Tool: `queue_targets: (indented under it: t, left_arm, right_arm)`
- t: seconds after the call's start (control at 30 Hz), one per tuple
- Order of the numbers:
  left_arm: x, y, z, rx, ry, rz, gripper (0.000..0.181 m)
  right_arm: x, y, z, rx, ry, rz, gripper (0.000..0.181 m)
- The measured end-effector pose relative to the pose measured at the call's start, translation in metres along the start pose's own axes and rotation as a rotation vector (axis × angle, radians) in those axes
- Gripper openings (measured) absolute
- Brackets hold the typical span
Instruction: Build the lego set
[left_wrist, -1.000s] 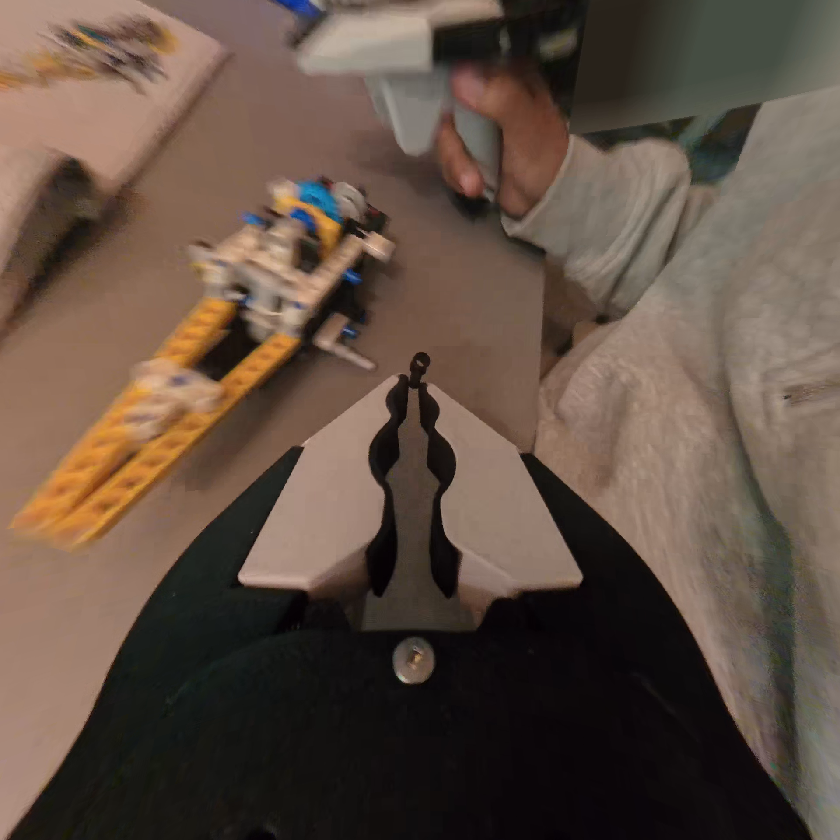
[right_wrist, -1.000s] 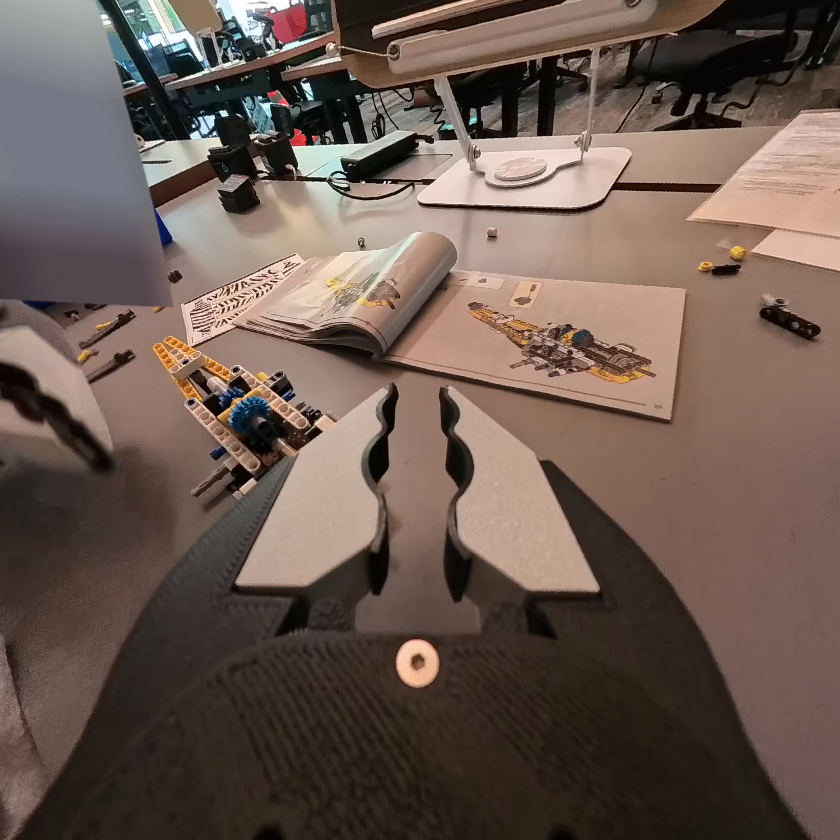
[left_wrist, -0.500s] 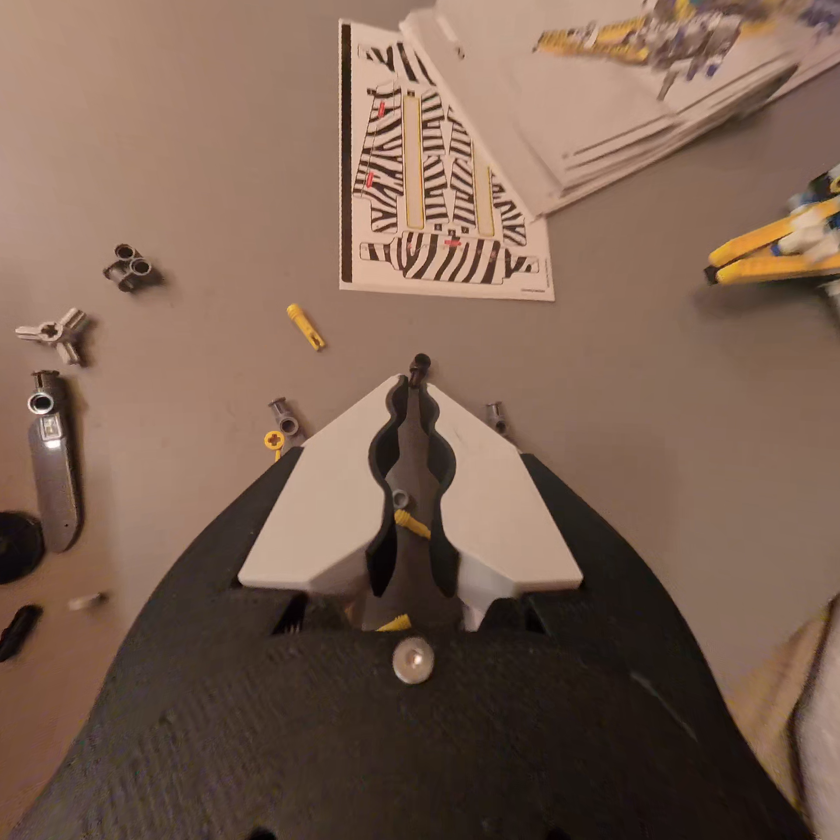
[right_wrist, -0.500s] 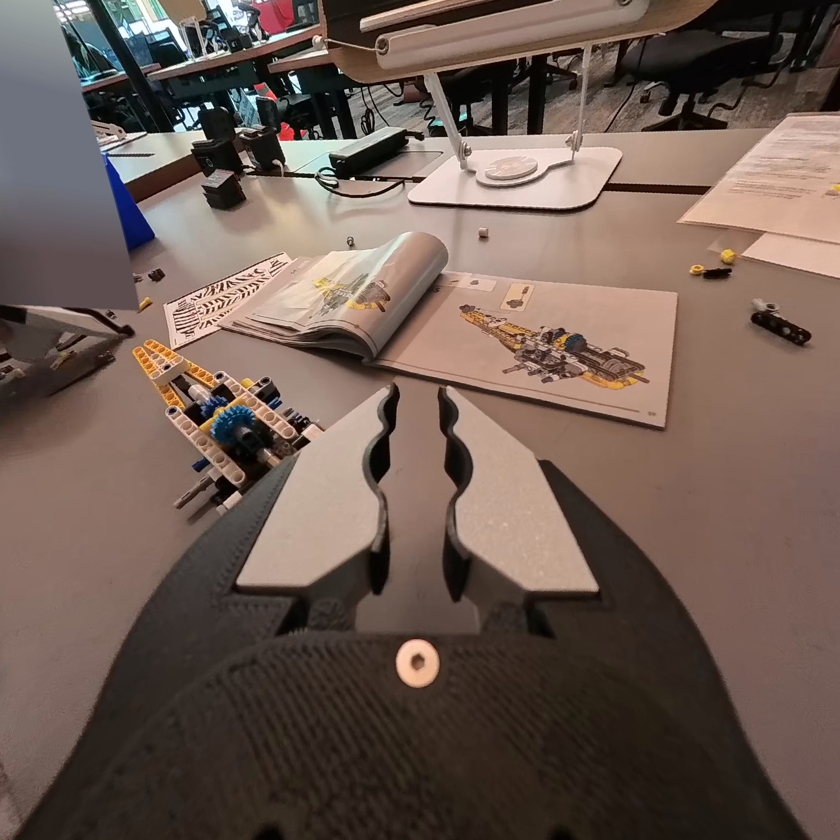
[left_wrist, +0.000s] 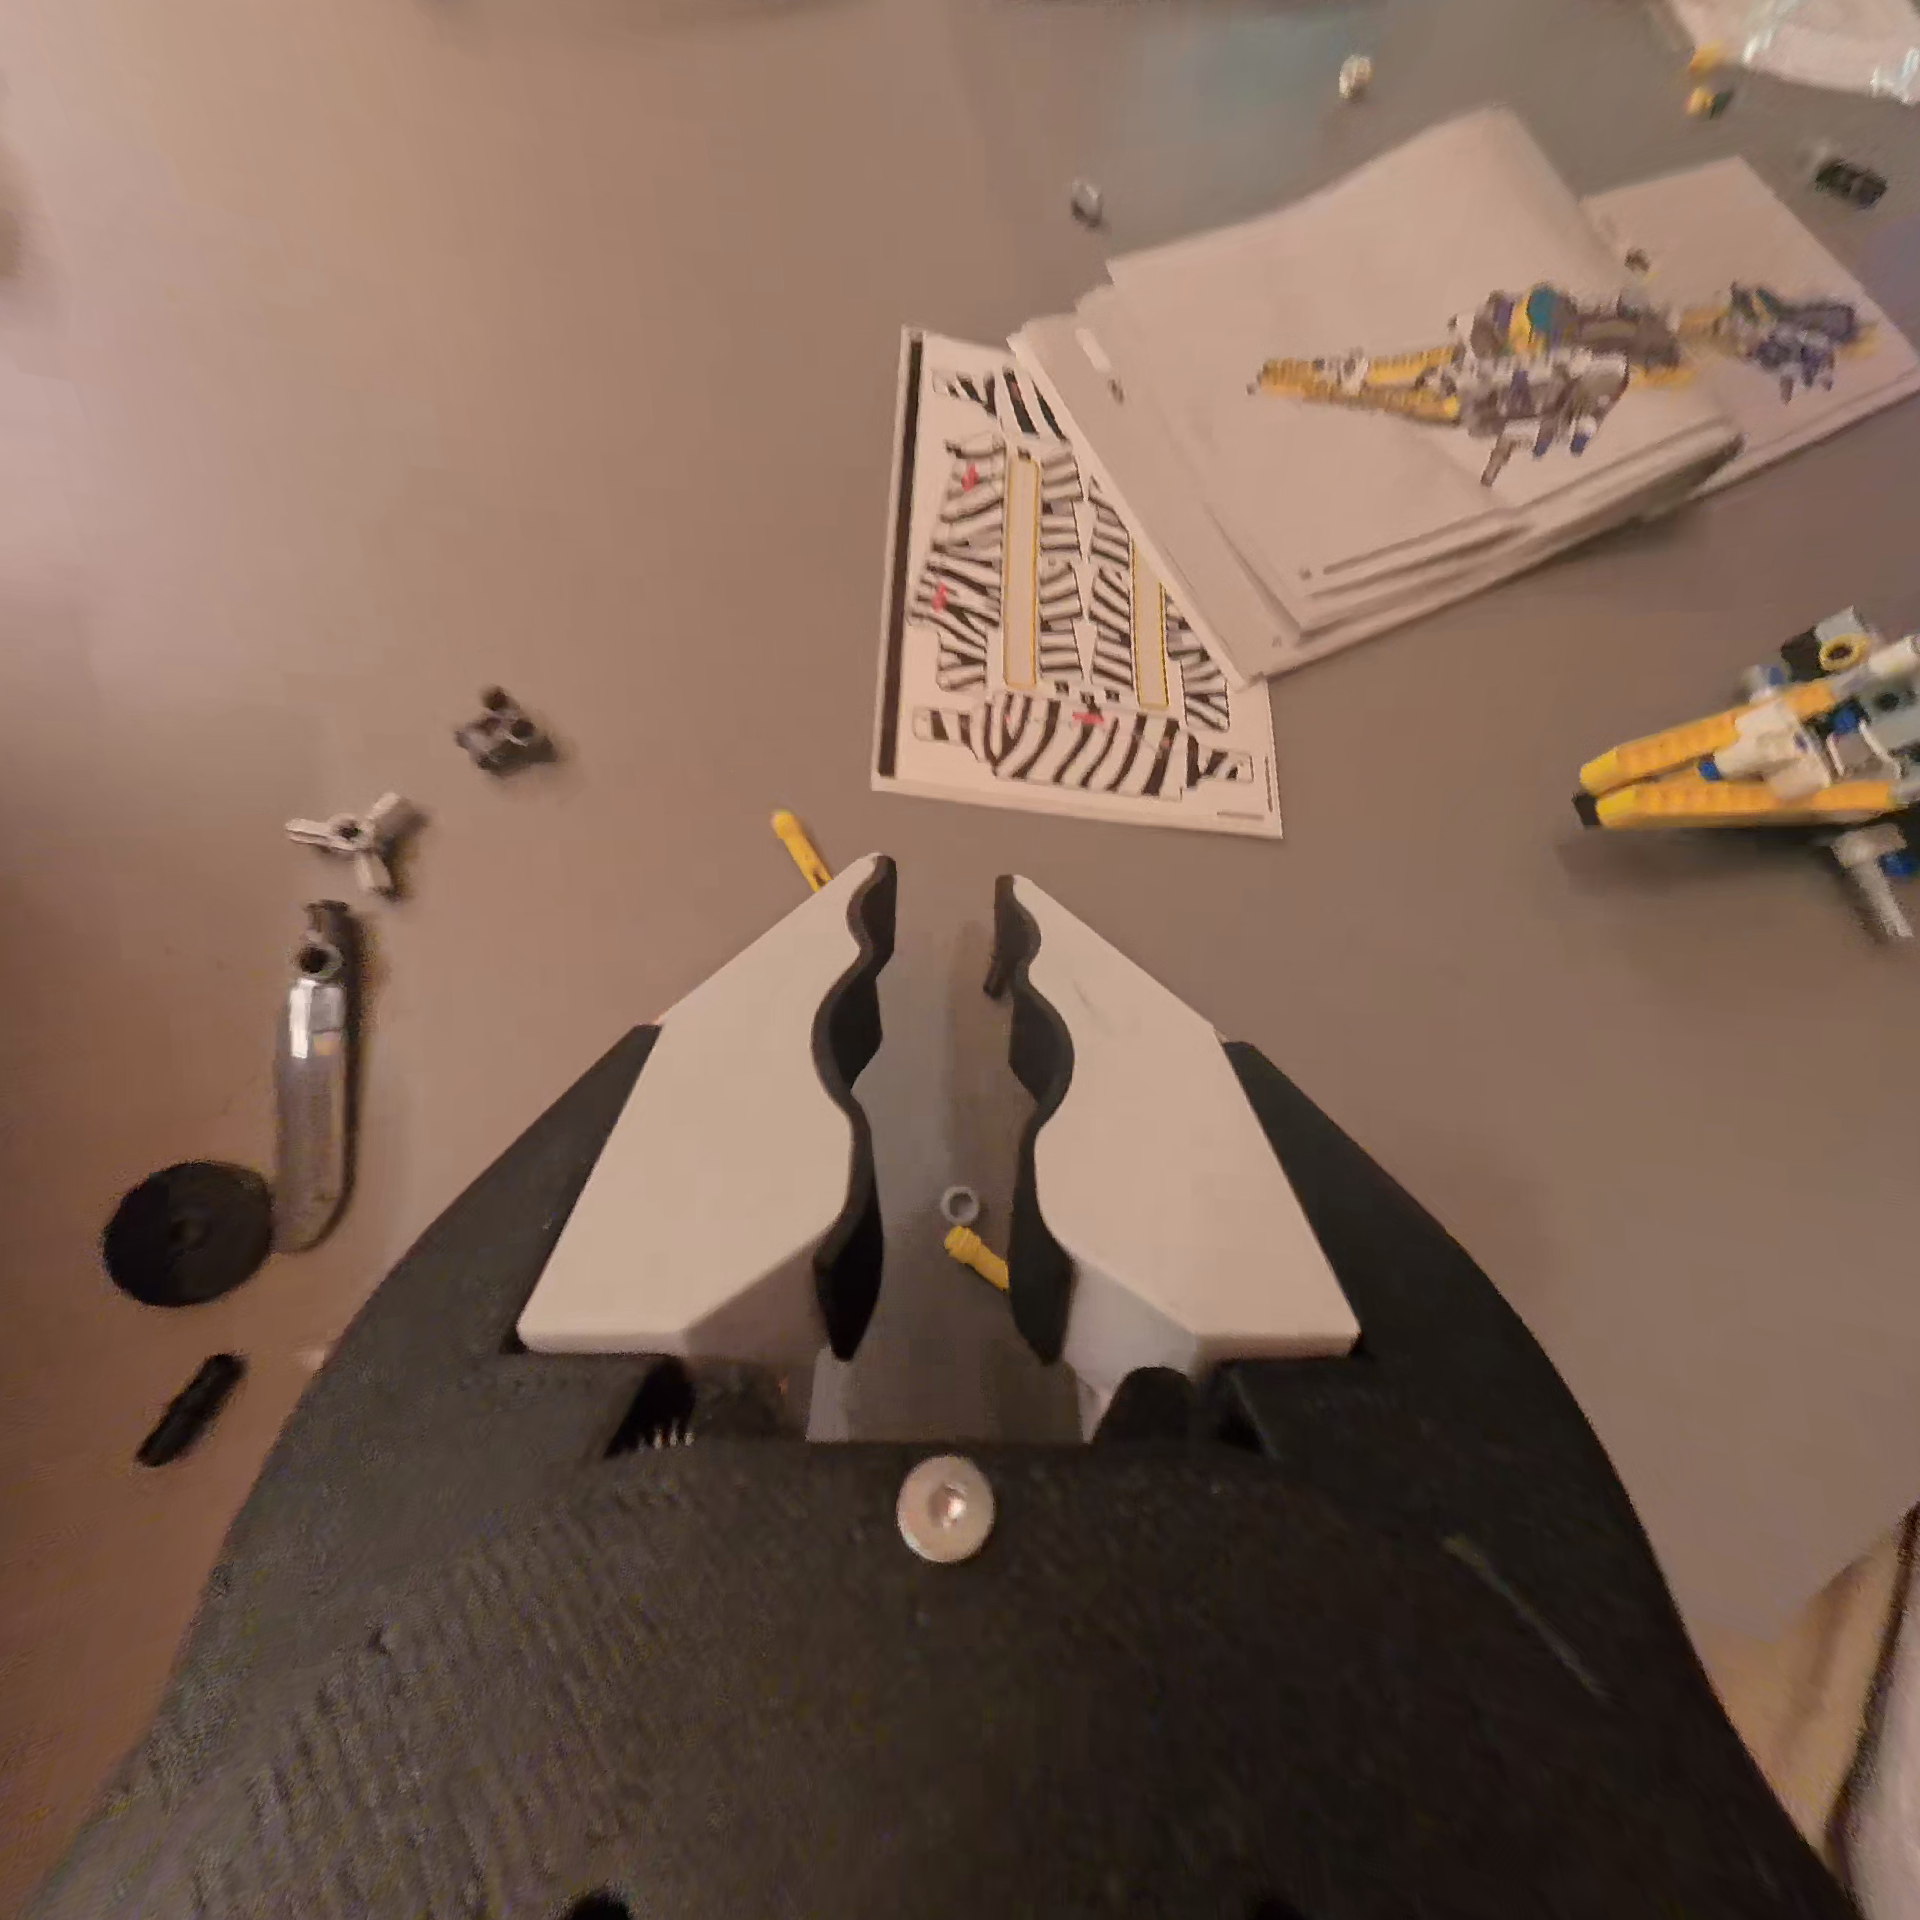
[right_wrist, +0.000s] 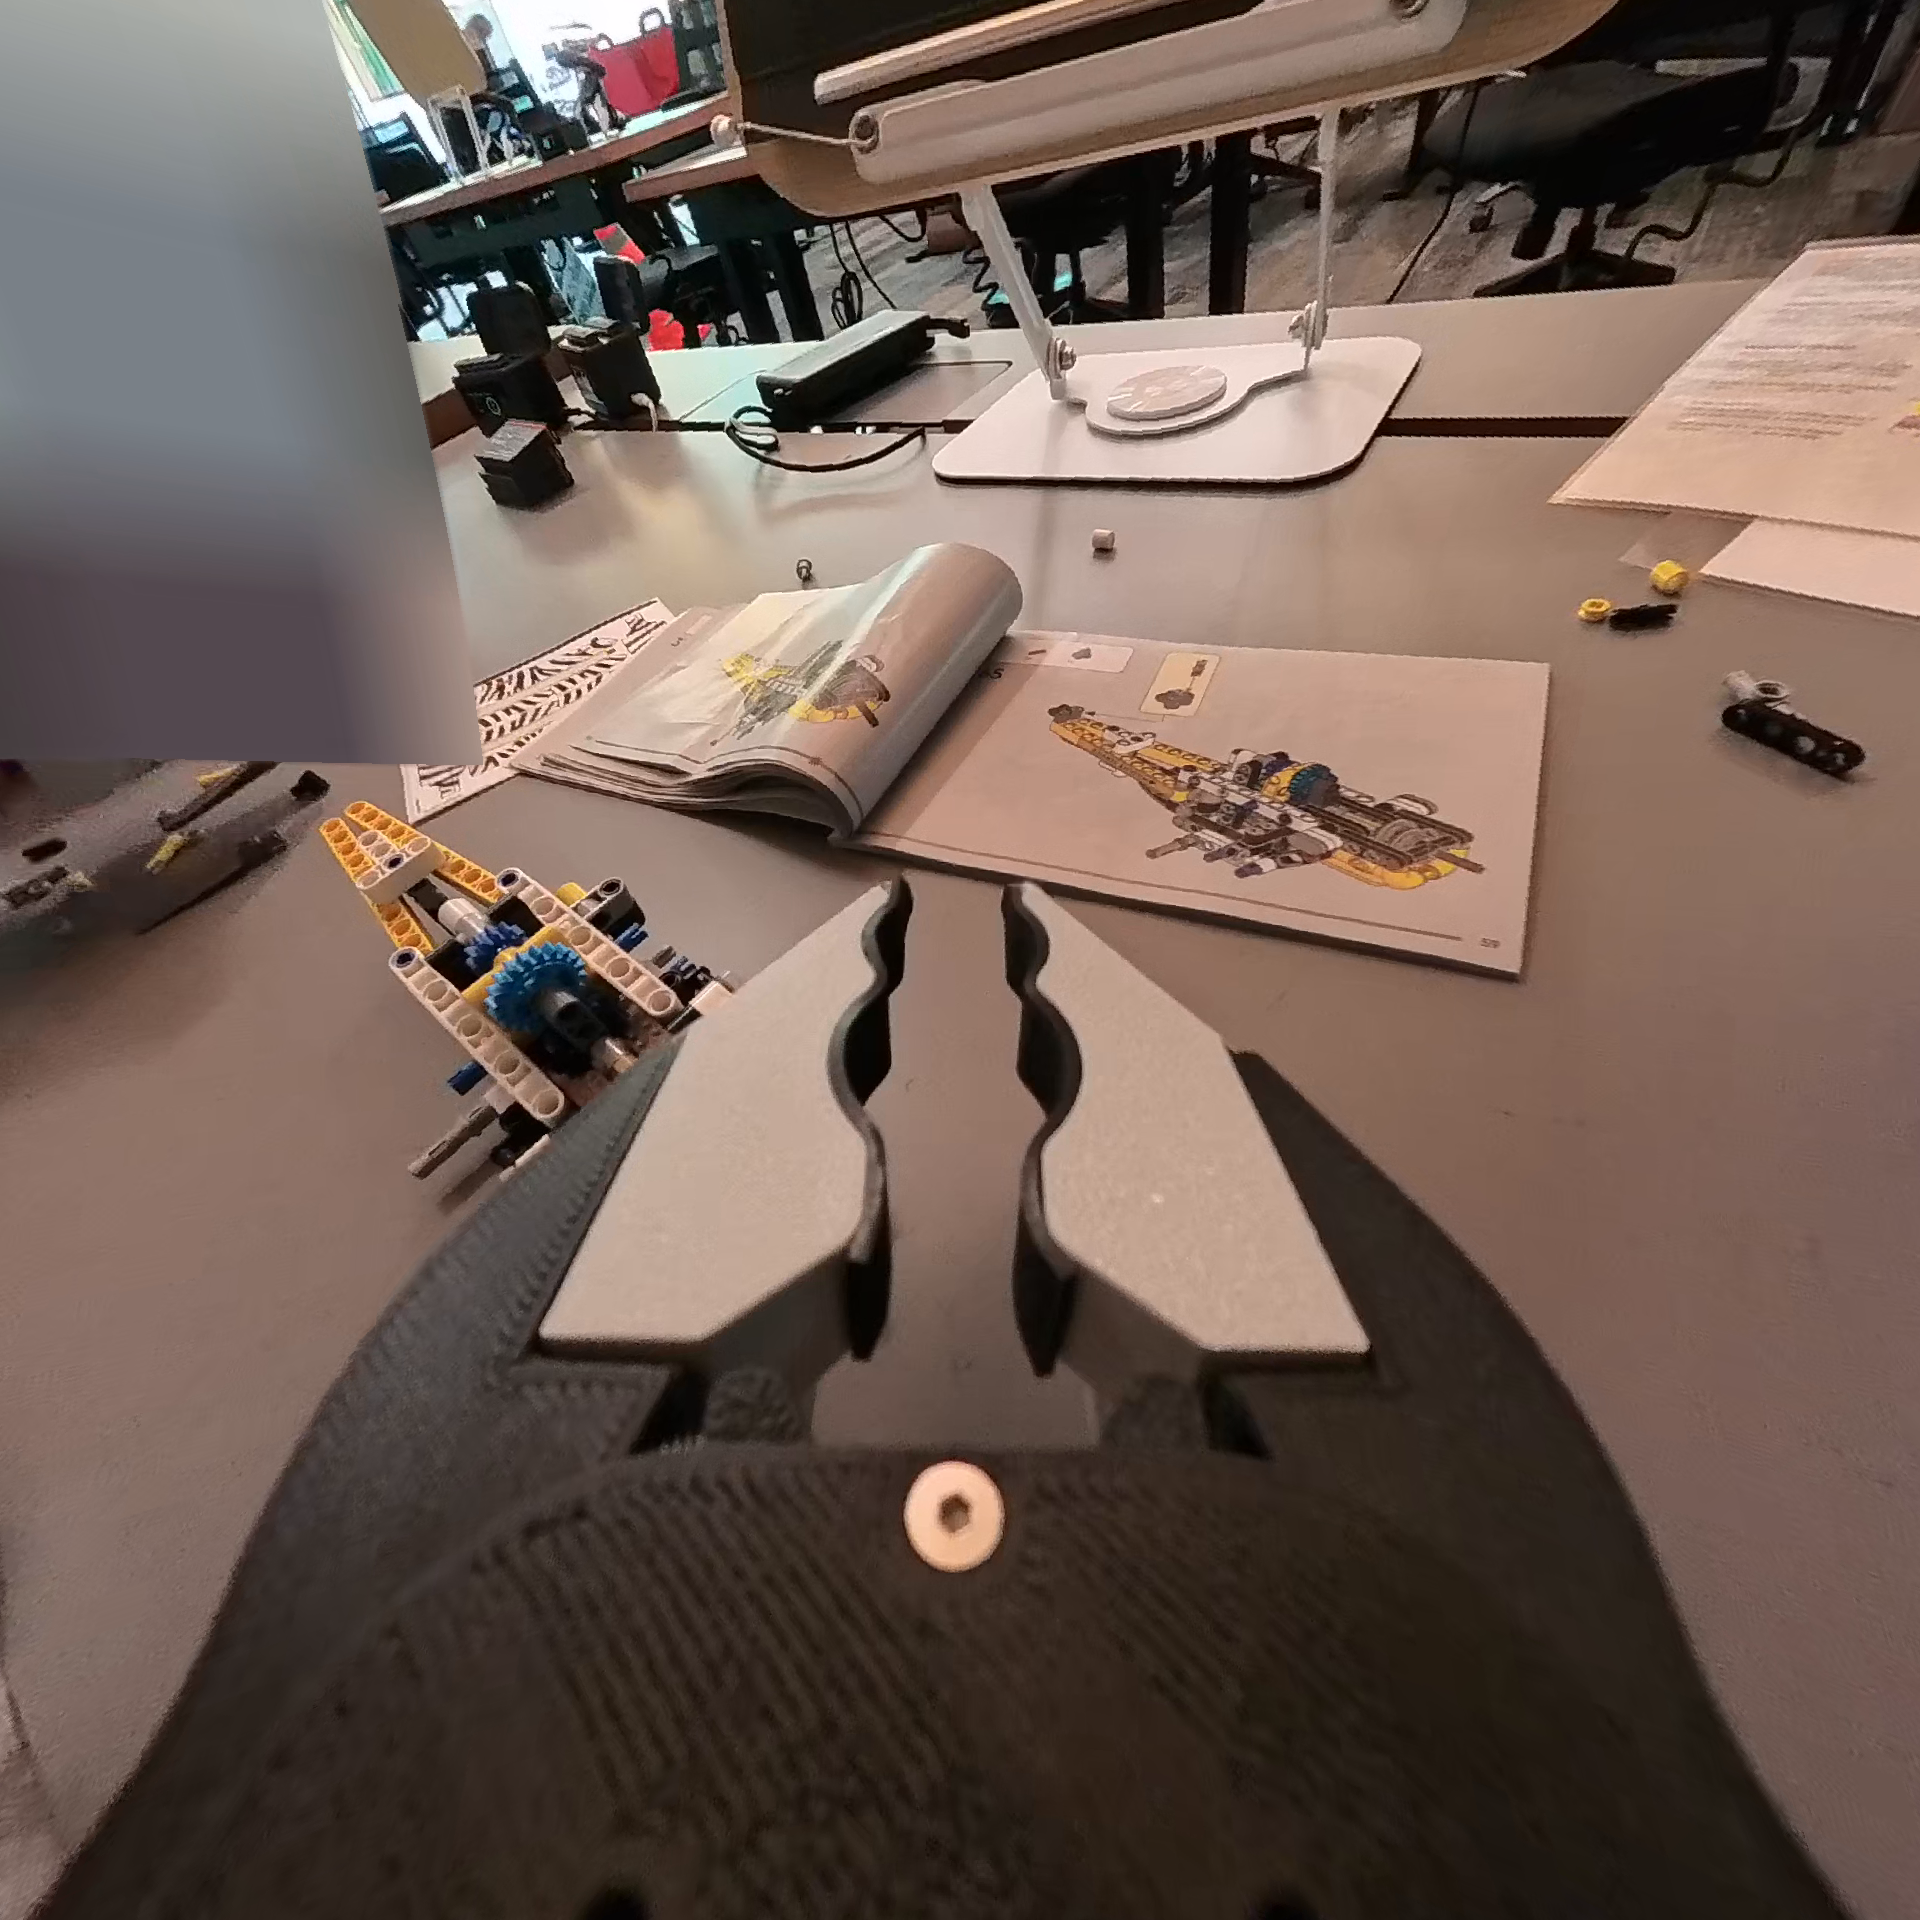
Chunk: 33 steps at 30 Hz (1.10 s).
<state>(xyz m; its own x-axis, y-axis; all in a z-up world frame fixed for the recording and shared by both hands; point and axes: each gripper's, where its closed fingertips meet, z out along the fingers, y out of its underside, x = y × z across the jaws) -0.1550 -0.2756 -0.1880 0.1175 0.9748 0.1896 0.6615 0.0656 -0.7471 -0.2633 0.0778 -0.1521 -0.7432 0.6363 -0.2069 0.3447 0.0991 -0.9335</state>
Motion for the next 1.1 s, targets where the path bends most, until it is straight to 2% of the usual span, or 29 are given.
queue_targets:
  t: [0.17, 0.27, 0.33, 0.43, 0.5, 0.7, 0.83, 1.1]
  left_arm:
    - [-0.029, -0.025, -0.004, 0.077, -0.073, 0.016, 0.025]
    - [-0.047, -0.041, 0.001, 0.052, -0.051, 0.107, 0.028]
    - [-0.057, -0.044, 0.004, -0.013, -0.024, 0.201, 0.03]
    - [-0.071, -0.037, 0.007, -0.128, 0.0, 0.293, 0.035]
    - [-0.074, -0.032, 0.007, -0.16, 0.026, 0.303, 0.035]
    - [-0.071, -0.015, 0.01, -0.182, 0.055, 0.32, 0.035]
    - [-0.071, -0.008, 0.013, -0.206, 0.053, 0.346, 0.036]
    - [-0.082, -0.017, 0.021, -0.176, 0.041, 0.322, 0.035]
  right_arm:
    - [0.002, -0.003, -0.001, 0.018, -0.01, 0.028, 0.017]
    - [0.003, -0.004, -0.003, 0.03, -0.019, 0.051, 0.018]
    - [0.004, -0.006, -0.004, 0.045, -0.029, 0.063, 0.018]
    - [0.004, -0.008, -0.006, 0.062, -0.032, 0.068, 0.018]
    - [0.003, -0.007, -0.005, 0.051, -0.026, 0.055, 0.018]
    - [-0.003, -0.001, 0.0, 0.008, -0.01, -0.019, 0.018]
    - [-0.002, -0.001, 0.0, 0.011, -0.013, 0.001, 0.018]
    - [0.0, -0.002, -0.001, 0.018, -0.009, 0.016, 0.018]
